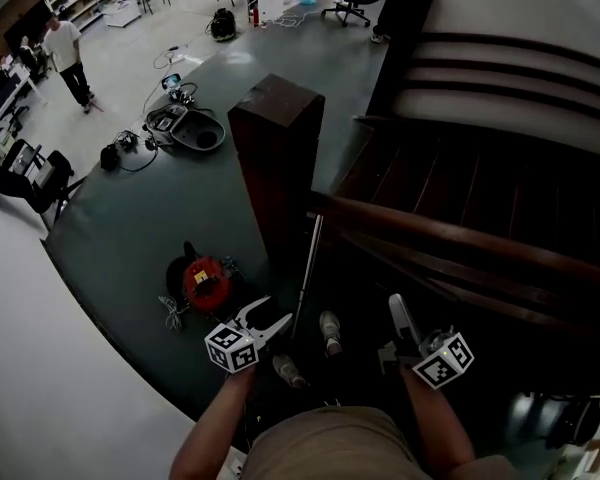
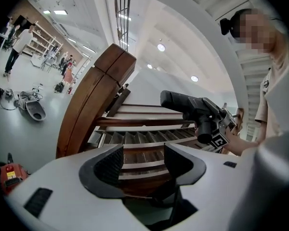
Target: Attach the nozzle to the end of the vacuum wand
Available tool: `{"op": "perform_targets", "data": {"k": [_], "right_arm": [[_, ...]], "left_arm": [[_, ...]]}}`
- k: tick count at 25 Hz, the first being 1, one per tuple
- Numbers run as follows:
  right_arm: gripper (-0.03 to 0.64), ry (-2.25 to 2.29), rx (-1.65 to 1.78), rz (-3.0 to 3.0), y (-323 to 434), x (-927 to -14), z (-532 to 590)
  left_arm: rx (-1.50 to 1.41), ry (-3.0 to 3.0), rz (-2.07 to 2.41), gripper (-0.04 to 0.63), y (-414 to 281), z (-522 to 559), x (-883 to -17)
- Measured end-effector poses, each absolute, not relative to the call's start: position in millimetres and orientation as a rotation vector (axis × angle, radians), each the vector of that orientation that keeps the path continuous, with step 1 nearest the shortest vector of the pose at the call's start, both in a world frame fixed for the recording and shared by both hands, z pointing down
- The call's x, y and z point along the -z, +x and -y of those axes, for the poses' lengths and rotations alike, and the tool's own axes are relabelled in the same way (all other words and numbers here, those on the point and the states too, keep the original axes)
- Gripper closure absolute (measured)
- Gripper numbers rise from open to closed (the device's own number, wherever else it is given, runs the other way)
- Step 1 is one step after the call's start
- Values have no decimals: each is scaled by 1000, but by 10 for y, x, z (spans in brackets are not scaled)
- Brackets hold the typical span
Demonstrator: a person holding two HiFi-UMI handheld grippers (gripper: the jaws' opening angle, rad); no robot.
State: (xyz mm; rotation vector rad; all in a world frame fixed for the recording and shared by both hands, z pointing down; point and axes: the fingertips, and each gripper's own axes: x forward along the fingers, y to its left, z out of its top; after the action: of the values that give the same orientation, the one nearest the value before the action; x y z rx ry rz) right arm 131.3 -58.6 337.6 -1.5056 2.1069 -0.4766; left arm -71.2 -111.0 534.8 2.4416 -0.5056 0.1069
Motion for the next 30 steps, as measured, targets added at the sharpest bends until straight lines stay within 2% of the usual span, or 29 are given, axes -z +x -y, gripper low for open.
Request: {"op": "perform_targets", "data": {"k": [9,22,30], "right_arm": [[408,-1555,392,-2205,1677,-3565,1016],[408,-1460,435,-2260,1989,-3712,1552],[408,-1448,421,-2260,2131,-3694,1779]], "left_arm": [[-215,2346,527,337,-109,1702,-5925],[-659,2344,620,337,825,2780,-7259],[-677,2309,655,337,1125,3346,-7662]]}}
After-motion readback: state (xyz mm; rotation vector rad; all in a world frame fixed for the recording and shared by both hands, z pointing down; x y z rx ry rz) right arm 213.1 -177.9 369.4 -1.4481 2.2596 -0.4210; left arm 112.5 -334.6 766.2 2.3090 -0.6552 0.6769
